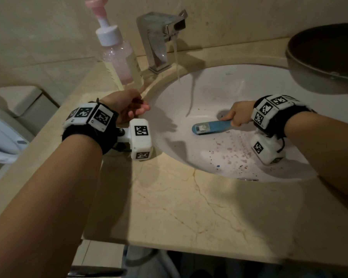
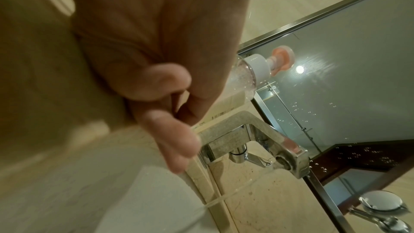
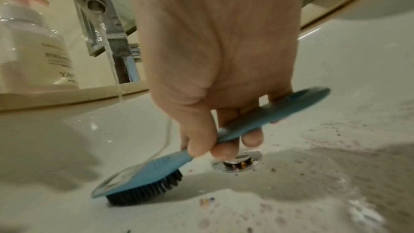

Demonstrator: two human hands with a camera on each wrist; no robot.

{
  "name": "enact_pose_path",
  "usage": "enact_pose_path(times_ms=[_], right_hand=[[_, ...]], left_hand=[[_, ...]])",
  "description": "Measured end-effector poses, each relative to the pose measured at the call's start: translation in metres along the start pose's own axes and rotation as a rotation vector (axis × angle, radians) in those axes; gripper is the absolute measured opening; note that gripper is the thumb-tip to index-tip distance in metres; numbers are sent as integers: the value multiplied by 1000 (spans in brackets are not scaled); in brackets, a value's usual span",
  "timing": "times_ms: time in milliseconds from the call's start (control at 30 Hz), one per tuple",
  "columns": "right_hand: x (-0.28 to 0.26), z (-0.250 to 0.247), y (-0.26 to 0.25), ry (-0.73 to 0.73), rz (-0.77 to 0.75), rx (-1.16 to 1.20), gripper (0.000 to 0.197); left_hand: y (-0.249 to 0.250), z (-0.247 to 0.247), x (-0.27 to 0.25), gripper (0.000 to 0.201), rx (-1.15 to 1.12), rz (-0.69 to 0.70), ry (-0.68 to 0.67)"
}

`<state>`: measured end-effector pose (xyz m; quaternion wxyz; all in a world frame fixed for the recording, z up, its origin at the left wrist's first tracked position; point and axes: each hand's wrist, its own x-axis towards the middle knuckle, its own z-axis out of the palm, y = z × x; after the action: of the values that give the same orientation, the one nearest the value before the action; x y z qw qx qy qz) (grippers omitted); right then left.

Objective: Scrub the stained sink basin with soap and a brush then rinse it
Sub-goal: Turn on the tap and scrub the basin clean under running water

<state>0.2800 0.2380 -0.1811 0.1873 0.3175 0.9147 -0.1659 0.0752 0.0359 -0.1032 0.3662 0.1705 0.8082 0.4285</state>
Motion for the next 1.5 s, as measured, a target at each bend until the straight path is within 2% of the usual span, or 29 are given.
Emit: enact_pose_path(times_ms=[67, 133, 233, 300, 367, 433, 533, 600, 700, 767, 833, 900, 933, 1033, 1167, 1233, 1300, 1367, 1500], right_hand=[[8, 2, 0, 39, -28, 67, 45], [10, -2, 0, -32, -82, 76, 45], [-2, -7, -4, -306, -153, 83, 43], [-11, -6, -7, -499, -133, 58, 46], [-12, -2, -9, -561, -96, 41, 49], [-2, 3, -9, -433, -57, 41, 49], [18, 13, -8, -77, -39, -4, 50], [22, 15, -10, 43, -56, -15, 46], [14, 9, -15, 21, -132, 56, 45], [7, 6, -19, -137, -228, 144, 45], [5, 9, -27, -281, -279, 116, 46], [11, 18, -31, -282, -247, 86, 48], [15, 21, -31, -216, -216, 71, 48], [16, 15, -25, 99, -137, -94, 45], [7, -13, -8, 543, -121, -402, 36], [8, -26, -5, 698, -111, -481, 34], [14, -32, -8, 786, -109, -557, 35], [19, -35, -9, 811, -107, -616, 37], [25, -32, 6, 703, 28, -850, 35]], left_hand=[[0, 1, 0, 35, 1, 4, -1], [0, 1, 0, 35, -7, 6, -8], [0, 0, 0, 36, -20, 6, -17], [-1, 0, 0, 37, -23, 7, -20], [0, 0, 0, 37, -18, 5, -22], [-1, 0, -1, 37, -16, 6, -27], [-1, 1, -1, 38, -25, 16, -35], [-1, 0, -2, 38, -31, 16, -30], [-1, 0, -2, 38, -28, 15, -33], [-1, 0, -1, 38, -32, 19, -36], [-1, -1, 1, 37, -25, 15, -28], [-1, -2, 3, 36, -7, 5, -16], [-1, -2, 4, 35, -1, 1, -13], [-1, -1, 4, 34, 0, -6, -6], [0, -2, 3, 33, -13, -5, -11], [0, -2, 1, 33, -11, -4, -12], [0, -1, -1, 34, -4, -2, -11], [0, -1, -1, 34, 1, -4, -9], [0, -1, 1, 34, -1, -5, -4]])
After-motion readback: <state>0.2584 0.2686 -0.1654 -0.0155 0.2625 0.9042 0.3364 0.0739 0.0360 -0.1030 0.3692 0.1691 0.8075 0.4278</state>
